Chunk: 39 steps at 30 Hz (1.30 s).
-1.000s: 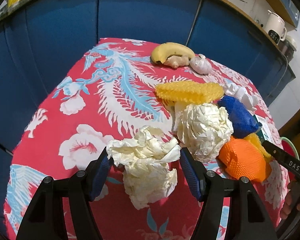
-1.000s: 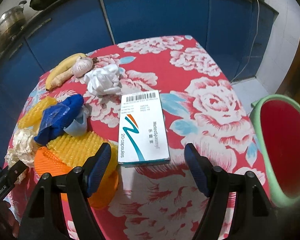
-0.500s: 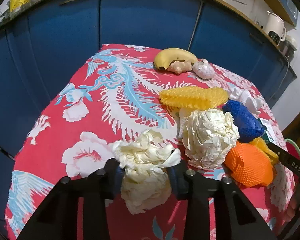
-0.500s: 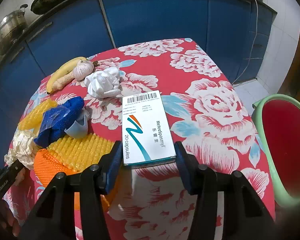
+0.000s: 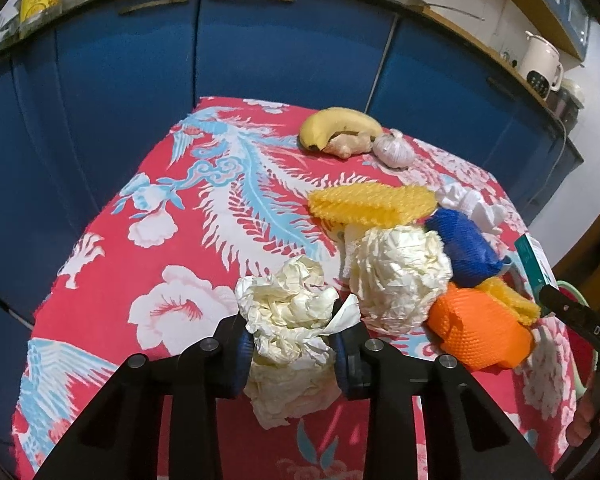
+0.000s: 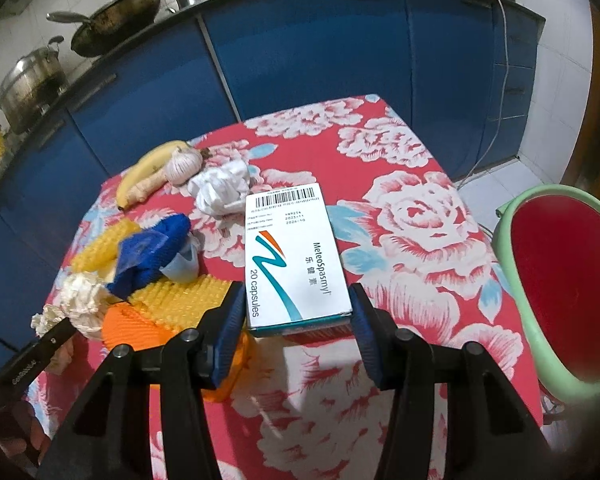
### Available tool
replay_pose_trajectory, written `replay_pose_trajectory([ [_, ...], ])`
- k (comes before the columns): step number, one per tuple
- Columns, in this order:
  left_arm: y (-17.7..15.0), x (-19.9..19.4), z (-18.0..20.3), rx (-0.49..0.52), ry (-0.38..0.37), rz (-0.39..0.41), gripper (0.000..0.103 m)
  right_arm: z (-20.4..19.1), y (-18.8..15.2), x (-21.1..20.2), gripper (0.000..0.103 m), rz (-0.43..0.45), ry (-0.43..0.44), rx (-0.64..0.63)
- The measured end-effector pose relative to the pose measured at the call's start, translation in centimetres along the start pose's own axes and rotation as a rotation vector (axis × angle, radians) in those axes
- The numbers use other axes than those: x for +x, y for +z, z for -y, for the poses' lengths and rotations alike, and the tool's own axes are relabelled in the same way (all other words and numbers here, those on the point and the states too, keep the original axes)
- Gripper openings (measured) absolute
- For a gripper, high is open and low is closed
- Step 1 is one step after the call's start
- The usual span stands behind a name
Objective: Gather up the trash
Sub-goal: 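Carry the paper and box over the red bucket and open both tools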
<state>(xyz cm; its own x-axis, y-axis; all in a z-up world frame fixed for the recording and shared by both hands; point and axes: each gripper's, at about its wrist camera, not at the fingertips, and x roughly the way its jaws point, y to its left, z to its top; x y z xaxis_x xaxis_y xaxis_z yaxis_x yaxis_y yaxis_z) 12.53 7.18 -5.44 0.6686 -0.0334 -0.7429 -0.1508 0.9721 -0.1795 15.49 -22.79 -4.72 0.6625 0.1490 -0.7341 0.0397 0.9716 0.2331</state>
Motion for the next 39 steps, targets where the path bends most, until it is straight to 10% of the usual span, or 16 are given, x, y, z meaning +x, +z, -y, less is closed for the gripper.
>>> replay_pose_trajectory([
  [21, 0.4, -5.4, 4.5, 0.052, -0.169, 0.027, 0.033, 3.8, -2.0, -7.0, 0.054, 0.089, 0.022, 0.048],
  [39, 0.2, -5.6, 17.0, 0.284, -0.397, -0.069, 0.033, 12.2, -3.6, -10.8, 0.054, 0.137, -0.089, 0.185],
])
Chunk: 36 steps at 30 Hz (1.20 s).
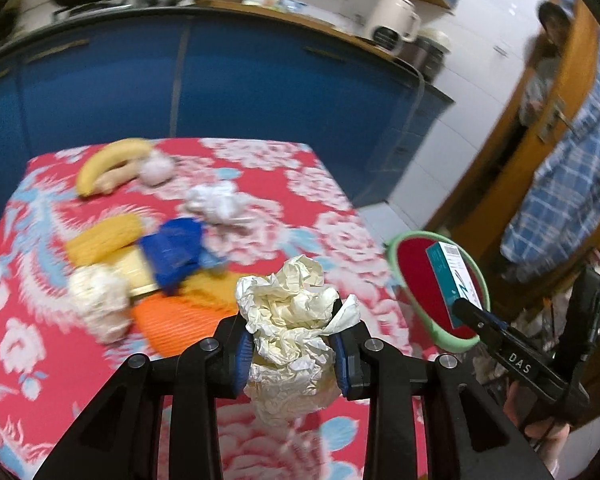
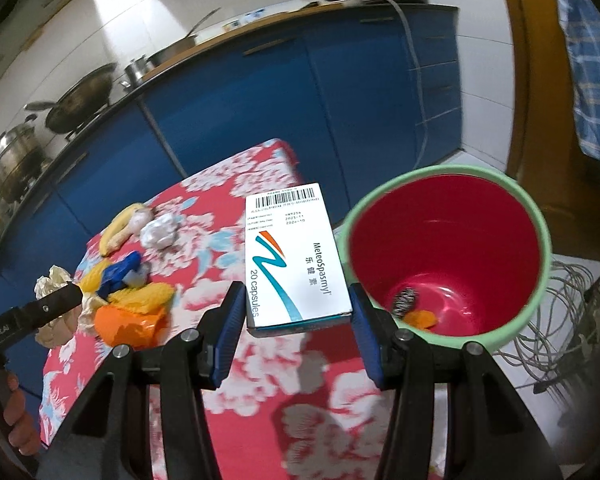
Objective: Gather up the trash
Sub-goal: 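Carry the paper and box over the red bucket and open both tools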
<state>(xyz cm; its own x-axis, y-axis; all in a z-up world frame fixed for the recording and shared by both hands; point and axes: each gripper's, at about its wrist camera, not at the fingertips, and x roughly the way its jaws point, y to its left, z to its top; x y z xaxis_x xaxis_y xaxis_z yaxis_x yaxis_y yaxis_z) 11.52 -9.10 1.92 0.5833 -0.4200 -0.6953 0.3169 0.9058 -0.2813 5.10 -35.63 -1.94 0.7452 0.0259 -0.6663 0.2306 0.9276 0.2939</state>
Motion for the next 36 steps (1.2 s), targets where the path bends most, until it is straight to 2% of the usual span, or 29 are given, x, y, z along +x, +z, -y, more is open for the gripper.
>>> replay_pose_trajectory([
  [13, 0.6, 7.1, 9.9, 0.206, -0.133, -0.118, 0.033, 8.5, 0.0, -0.1, 0.054, -0.021, -0.122, 0.141],
  [23, -0.2, 12.4, 16.9, 0.337, -0.180, -0.206, 0.034, 12.6, -0.3, -0.5, 0.056, 0.016, -0.164, 0.198],
  [30, 0.0, 15.5, 19.1, 0.369, -0.168, -0.232, 0.035, 13.6, -0.1, -0.9, 0.061, 0.048, -0.154, 0.214],
  [33, 0.1, 16.1, 19.6, 0.388, -0.158, -0.236, 0.043, 13.9, -0.2, -1.1, 0.061, 0.053, -0.158, 0.228],
  [36, 0.2, 16.5, 19.7, 0.381, -0.152, -0.242, 0.056, 14.0, -0.3, -1.4, 0.061, 0.058, -0.159, 0.233],
])
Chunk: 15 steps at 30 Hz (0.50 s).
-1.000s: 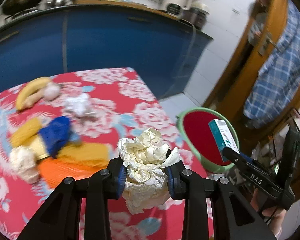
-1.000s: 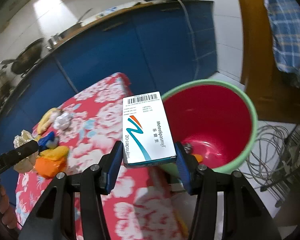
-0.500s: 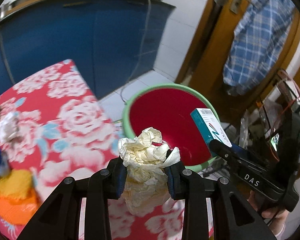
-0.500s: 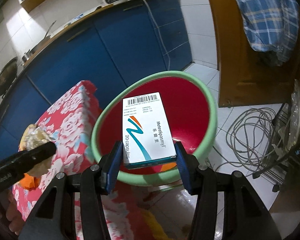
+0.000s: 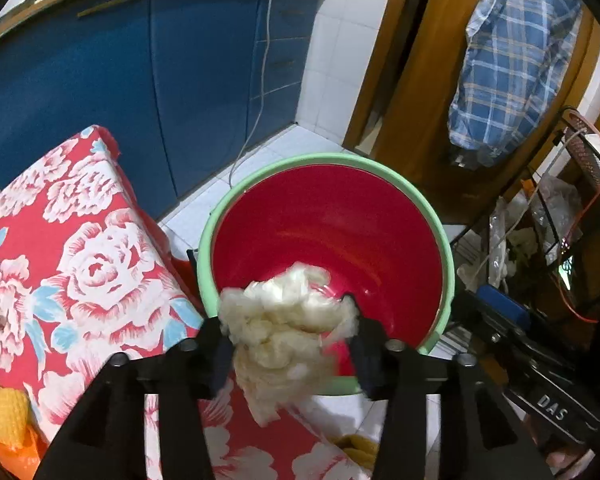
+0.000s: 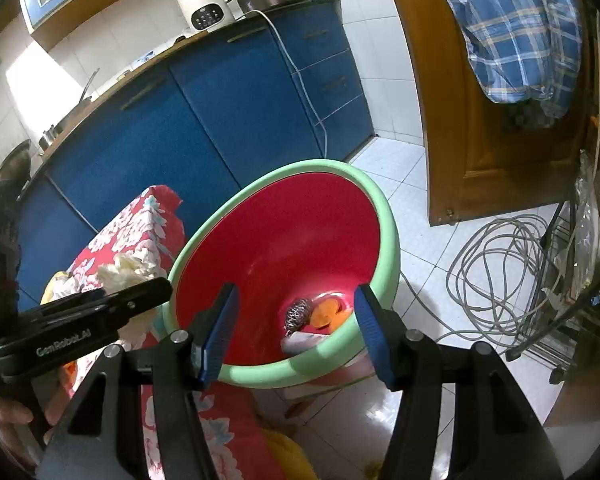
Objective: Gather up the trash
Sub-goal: 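Carry the paper and box over the red bucket and open both tools, then move both open tools back from the bucket to the table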
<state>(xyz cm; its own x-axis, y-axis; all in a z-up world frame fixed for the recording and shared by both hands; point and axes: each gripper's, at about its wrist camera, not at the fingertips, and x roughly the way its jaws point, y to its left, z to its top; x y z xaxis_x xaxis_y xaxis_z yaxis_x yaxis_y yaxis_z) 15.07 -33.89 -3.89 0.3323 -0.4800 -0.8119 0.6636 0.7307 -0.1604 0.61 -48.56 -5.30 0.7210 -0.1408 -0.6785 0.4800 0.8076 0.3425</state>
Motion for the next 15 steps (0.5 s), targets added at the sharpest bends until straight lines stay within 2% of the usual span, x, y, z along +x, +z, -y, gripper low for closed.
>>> replay_pose_trajectory([
  [2, 0.1, 0.1, 0.0, -0.007, 0.007, 0.002, 0.062, 0.1, 0.0, -0.2, 0.061, 0.003, -0.002, 0.003],
  [7, 0.2, -0.1, -0.6, -0.031, 0.013, 0.007, 0.062, 0.1, -0.1, -0.2, 0.061, -0.001, -0.007, 0.005],
  [15, -0.7, -2.8, -2.2, -0.069, 0.060, 0.062, 0.062, -0.5, -0.3, -0.3, 0.061, -0.011, 0.002, -0.004],
])
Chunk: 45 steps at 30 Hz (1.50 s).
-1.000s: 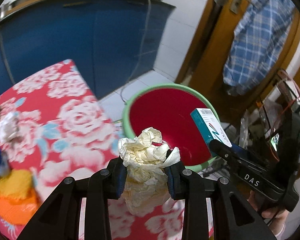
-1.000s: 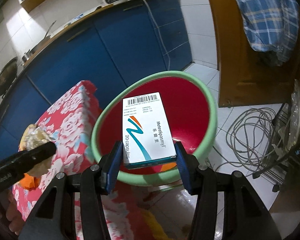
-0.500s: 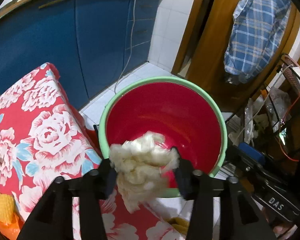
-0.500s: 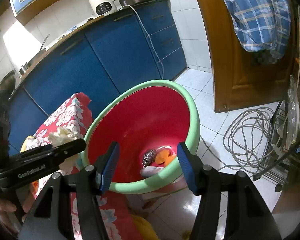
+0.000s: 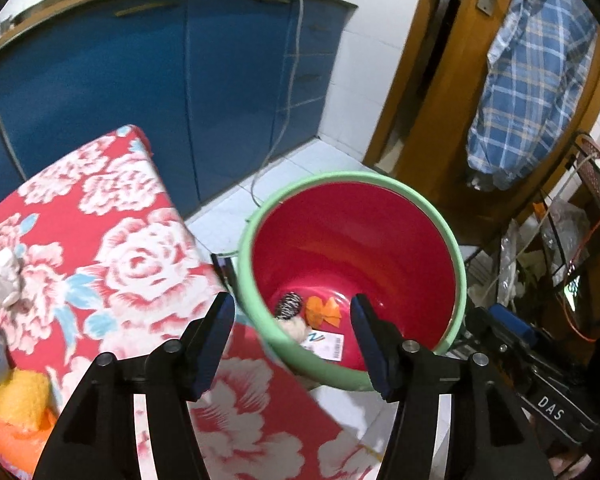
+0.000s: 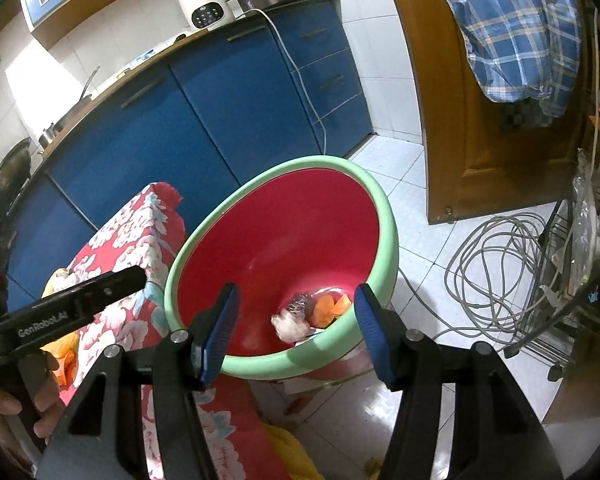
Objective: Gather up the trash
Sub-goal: 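Move both open tools back from the bucket to the table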
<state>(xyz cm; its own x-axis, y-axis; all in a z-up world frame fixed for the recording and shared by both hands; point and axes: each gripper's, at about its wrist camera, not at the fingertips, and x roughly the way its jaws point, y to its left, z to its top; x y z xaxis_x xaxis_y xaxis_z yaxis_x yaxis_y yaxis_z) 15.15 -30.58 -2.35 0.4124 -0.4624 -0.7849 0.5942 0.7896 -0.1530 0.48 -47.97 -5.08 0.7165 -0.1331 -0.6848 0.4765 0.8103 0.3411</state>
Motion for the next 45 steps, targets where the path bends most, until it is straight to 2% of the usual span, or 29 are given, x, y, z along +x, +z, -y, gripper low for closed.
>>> replay_pose_trajectory([
  [11, -1.5, -3.8, -3.7, -0.088, 0.060, 0.030, 0.062, -3.1, -0.3, -0.8, 0.061, -0.016, 0.035, -0.062],
  [16, -2.4, -6.2, -4.8, -0.083, 0.145, 0.078, 0.062, -5.0, -0.9, -1.1, 0.061, -0.031, 0.072, -0.099],
  [23, -4.0, -9.5, -7.9, -0.158, 0.207, 0.101, 0.062, -8.9, -1.8, -1.1, 0.061, -0.081, 0.135, -0.187],
  [32, -7.4, -13.6, -13.1, -0.280, 0.304, 0.133, 0.062, -14.9, -3.8, -0.7, 0.061, -0.158, 0.235, -0.310],
  [45, -13.2, -19.0, -21.7, -0.507, 0.456, 0.170, 0.062, -22.8, -6.6, 0.3, 0.061, -0.231, 0.350, -0.463],
])
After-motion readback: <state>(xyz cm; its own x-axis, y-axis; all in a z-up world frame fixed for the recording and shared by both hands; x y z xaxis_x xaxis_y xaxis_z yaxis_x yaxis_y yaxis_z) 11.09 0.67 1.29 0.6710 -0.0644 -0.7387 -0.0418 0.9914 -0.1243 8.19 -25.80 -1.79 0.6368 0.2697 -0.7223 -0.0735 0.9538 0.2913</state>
